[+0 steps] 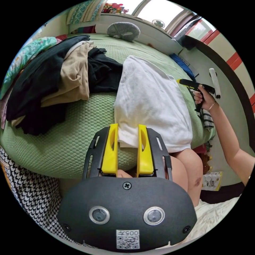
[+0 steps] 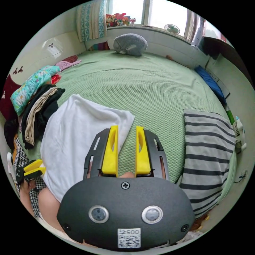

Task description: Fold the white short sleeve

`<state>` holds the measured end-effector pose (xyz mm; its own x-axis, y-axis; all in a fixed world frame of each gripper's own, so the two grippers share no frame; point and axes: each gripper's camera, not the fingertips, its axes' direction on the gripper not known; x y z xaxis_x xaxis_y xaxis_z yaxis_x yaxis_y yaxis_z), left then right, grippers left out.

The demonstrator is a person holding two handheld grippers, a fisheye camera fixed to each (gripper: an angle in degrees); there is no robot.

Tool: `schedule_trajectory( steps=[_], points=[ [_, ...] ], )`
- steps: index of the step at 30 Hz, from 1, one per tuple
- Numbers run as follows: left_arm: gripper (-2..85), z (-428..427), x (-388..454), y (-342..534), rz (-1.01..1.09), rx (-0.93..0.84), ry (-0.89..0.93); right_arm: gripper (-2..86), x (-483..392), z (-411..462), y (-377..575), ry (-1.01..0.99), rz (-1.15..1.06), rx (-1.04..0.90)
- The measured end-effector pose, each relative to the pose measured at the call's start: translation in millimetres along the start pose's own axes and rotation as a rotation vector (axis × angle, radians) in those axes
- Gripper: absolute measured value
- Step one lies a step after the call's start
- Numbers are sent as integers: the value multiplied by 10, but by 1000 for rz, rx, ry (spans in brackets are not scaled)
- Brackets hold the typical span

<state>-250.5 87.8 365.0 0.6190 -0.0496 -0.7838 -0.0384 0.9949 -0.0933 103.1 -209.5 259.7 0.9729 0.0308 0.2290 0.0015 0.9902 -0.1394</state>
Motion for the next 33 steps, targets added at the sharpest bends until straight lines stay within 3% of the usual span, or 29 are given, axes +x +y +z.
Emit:
schedule_trajectory(
  steps=[8,12,17,33],
  points=[
    [85,74,93,-129,11,-13,34,94,128,307,-335,-59,37,-99],
    [41,169,100,-189,-100,-15,182,58,32,275,-345,-16,-4,-70],
    [25,100,355,-268,-48,-27,99,-5,29,223,-512,-59,-29,-122],
    [16,-643,1694,-386,175,124,87,-11,270,-1432,-559,47,-69,139]
  ],
)
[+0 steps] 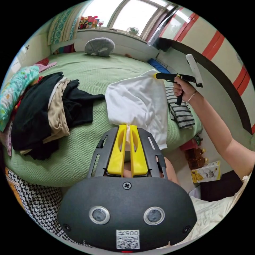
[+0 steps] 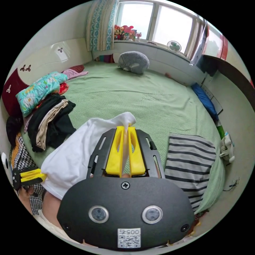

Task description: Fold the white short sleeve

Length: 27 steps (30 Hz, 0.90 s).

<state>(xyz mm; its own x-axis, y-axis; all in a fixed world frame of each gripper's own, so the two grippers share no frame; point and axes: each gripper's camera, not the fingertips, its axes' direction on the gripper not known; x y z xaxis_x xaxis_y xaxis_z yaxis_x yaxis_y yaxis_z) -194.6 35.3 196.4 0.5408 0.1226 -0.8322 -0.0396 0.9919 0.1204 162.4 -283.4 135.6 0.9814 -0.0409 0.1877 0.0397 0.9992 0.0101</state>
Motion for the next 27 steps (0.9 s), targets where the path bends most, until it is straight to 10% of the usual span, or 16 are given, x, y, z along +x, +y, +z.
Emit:
schedule_trajectory(
  steps=[18,27],
  points=[
    [30,147,2200,-1021,190,172,314,-6,1709,-1833,-107,450,25,75],
    [38,1897,2948,-1302,145,-166,305,71,3040,-844,800,299,341,-240]
  ],
)
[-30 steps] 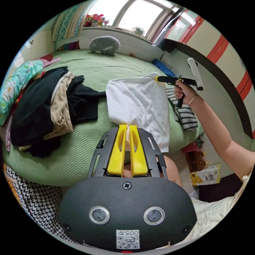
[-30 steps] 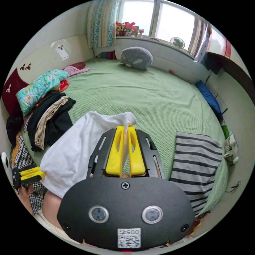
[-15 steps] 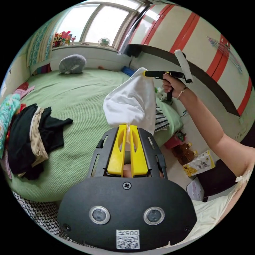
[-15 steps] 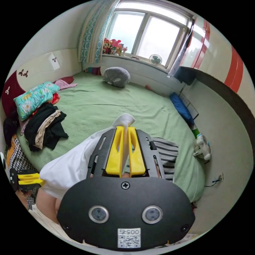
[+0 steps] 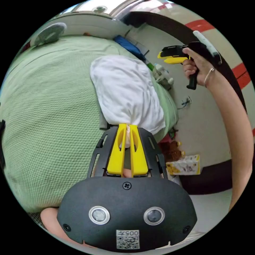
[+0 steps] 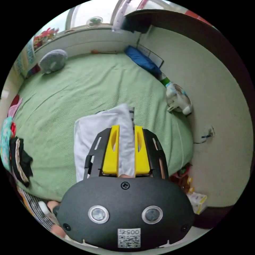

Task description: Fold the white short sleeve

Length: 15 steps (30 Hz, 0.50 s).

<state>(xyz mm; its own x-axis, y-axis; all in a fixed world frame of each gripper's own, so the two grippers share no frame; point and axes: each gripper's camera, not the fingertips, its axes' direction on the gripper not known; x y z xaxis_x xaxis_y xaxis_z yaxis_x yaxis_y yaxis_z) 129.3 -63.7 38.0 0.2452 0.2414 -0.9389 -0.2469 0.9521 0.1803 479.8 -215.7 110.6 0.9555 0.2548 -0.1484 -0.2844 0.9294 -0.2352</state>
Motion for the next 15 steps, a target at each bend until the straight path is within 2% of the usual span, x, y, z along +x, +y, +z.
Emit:
schedule_trajectory(
  steps=[3,7,11,15],
  points=[
    [38,-80,67,-101,38,16,-5,79,228,90,648,58,-117,-8],
    [38,-26,132,-243,27,-4,8,86,691,132,1315,-102,-49,-38],
    [38,46,281,-300,47,-8,-44,94,871,344,1589,-177,11,-112],
    [39,27,423,-385,31,-2,-61,69,848,638,1676,-144,-46,-169]
  ],
)
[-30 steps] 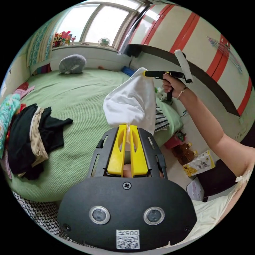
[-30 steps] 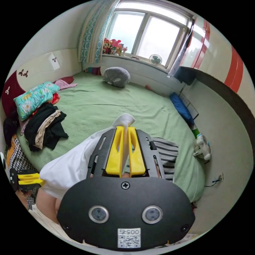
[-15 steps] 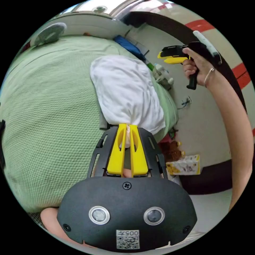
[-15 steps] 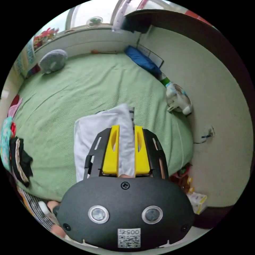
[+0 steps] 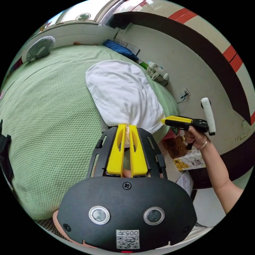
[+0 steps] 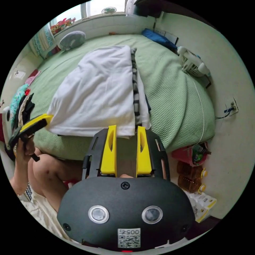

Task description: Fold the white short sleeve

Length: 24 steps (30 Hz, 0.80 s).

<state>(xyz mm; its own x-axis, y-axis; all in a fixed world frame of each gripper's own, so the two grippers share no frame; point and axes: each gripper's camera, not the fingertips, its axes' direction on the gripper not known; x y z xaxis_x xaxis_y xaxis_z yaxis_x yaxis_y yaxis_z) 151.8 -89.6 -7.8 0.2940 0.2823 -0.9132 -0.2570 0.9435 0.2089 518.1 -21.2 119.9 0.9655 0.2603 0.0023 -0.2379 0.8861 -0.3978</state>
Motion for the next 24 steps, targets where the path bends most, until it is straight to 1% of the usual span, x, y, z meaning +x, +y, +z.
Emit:
schedule_trajectory(
  steps=[3,4,8,10,12,14,17,20,21,24],
  points=[
    [40,-52,89,-80,5,-8,-14,-1,37,-69,34,25,-32,-1],
    [40,-78,121,-109,4,-6,-13,-10,80,-132,75,26,-38,9],
    [40,-96,243,-176,24,-7,5,-16,284,-216,220,37,-22,22],
    [41,-12,332,-199,43,-63,-8,-16,388,-145,280,48,11,-2],
    [41,10,384,-185,64,-75,-36,-15,418,-29,312,27,24,-28],
    [38,-42,394,-174,72,-69,-36,-14,430,70,359,3,60,2],
    [24,-255,321,-168,55,-77,15,-2,389,177,423,29,85,-8],
    [2,-596,187,-93,47,-75,44,0,370,242,557,28,103,-119],
    [-1,-755,118,-44,33,-68,35,-2,340,236,643,26,102,-141],
    [-5,-1145,-64,108,-27,-58,-85,-8,111,86,850,-4,49,-94]
  ],
)
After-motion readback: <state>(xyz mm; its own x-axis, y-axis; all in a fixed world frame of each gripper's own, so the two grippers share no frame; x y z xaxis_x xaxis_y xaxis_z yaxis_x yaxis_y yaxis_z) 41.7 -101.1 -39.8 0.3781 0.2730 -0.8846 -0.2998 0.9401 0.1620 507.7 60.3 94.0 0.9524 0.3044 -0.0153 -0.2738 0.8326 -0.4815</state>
